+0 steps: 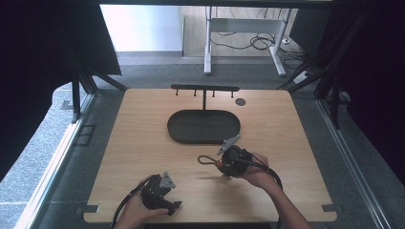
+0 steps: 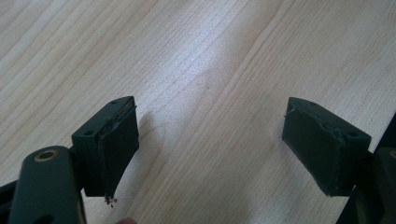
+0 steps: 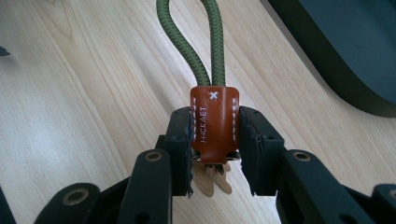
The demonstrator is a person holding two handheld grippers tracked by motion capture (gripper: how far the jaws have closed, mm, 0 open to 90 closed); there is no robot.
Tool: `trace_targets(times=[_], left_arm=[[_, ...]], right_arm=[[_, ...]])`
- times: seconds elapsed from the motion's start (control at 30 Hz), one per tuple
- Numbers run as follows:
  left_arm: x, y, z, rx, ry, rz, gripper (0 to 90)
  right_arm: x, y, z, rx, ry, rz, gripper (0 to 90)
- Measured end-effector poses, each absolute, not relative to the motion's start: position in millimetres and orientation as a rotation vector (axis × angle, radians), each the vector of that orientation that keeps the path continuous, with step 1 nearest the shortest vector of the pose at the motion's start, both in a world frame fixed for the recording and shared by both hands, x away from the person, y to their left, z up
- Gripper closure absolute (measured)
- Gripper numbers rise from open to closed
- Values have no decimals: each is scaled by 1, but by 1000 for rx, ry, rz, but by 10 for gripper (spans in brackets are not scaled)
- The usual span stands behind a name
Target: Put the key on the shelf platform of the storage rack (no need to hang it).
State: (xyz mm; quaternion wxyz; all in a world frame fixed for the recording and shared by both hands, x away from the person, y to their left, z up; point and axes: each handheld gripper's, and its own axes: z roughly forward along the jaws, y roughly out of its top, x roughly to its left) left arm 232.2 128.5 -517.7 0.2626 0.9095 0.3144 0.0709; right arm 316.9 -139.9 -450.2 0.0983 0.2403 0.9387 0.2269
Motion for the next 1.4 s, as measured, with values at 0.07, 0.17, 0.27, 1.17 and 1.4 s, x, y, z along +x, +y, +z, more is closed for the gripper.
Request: trace_targets(times=[0.07,0.17,0.27,1.17,1.4], left_arm=[[232,129,-518,2455,855,194,191],[232,129,-518,2455,856,194,192],[232,129,-517,2465,849,193,192],[232,133,-512,2448,850,201,192],[232,135,-511,2442,853,206,192]], right_arm=[[317,-138,-450,705,2781,671,668],[317,-135,-452,699,2784,671,668],[320,-134,-452,706,2782,666,669],[385,-127,-412,736,2742,608,672],[405,-127,-406,766,2730,610,672]])
